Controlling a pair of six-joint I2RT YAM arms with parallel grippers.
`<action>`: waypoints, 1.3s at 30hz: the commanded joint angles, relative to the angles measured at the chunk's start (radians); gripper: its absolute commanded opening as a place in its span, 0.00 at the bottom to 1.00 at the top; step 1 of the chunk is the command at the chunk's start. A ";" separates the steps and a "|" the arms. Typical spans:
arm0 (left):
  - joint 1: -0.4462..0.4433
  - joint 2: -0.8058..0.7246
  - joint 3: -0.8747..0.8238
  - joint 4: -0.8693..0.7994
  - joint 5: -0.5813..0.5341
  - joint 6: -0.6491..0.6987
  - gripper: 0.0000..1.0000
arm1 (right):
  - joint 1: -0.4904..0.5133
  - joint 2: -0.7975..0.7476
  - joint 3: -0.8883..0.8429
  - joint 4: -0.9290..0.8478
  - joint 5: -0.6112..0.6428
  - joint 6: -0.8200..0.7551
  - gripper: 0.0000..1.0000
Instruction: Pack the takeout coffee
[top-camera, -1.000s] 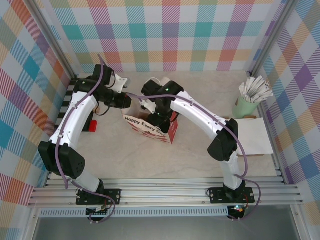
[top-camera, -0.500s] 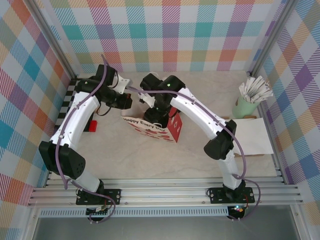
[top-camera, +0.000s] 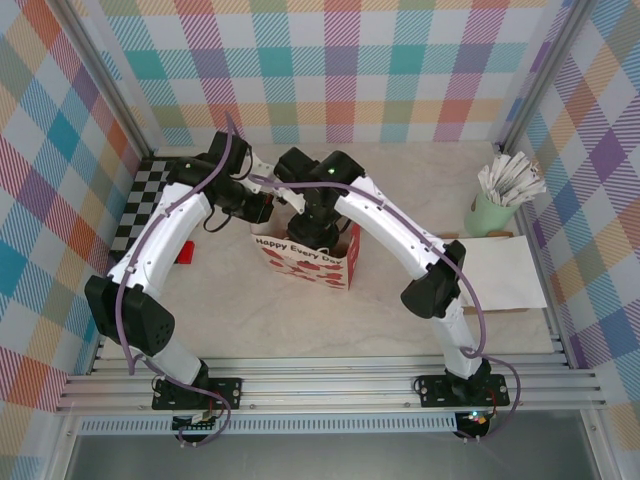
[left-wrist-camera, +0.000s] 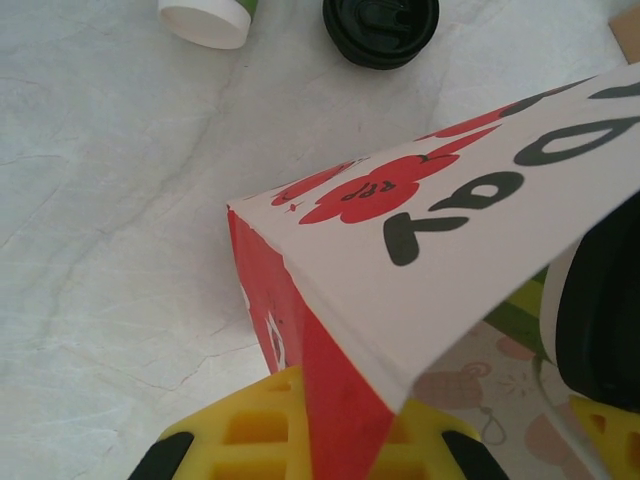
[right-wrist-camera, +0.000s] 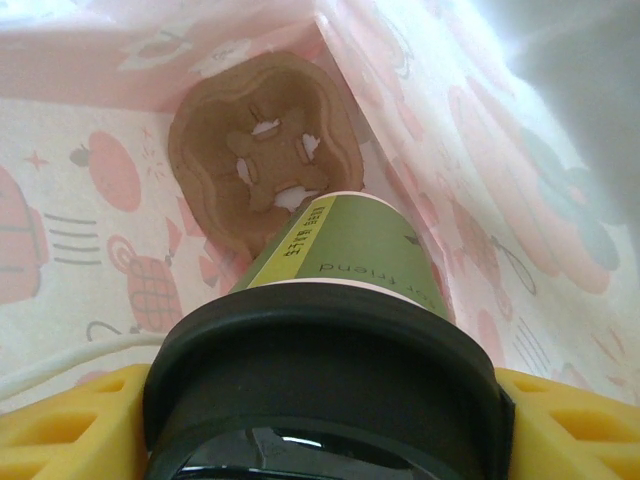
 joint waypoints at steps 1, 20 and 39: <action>0.002 -0.007 0.034 -0.032 -0.017 0.032 0.00 | -0.003 -0.025 -0.034 -0.074 0.014 -0.019 0.54; 0.027 -0.027 0.020 -0.002 0.078 0.030 0.00 | -0.019 -0.019 -0.231 0.036 -0.049 0.037 0.54; 0.077 -0.009 0.047 -0.011 0.217 0.000 0.00 | -0.032 -0.057 -0.486 0.181 -0.024 -0.024 0.53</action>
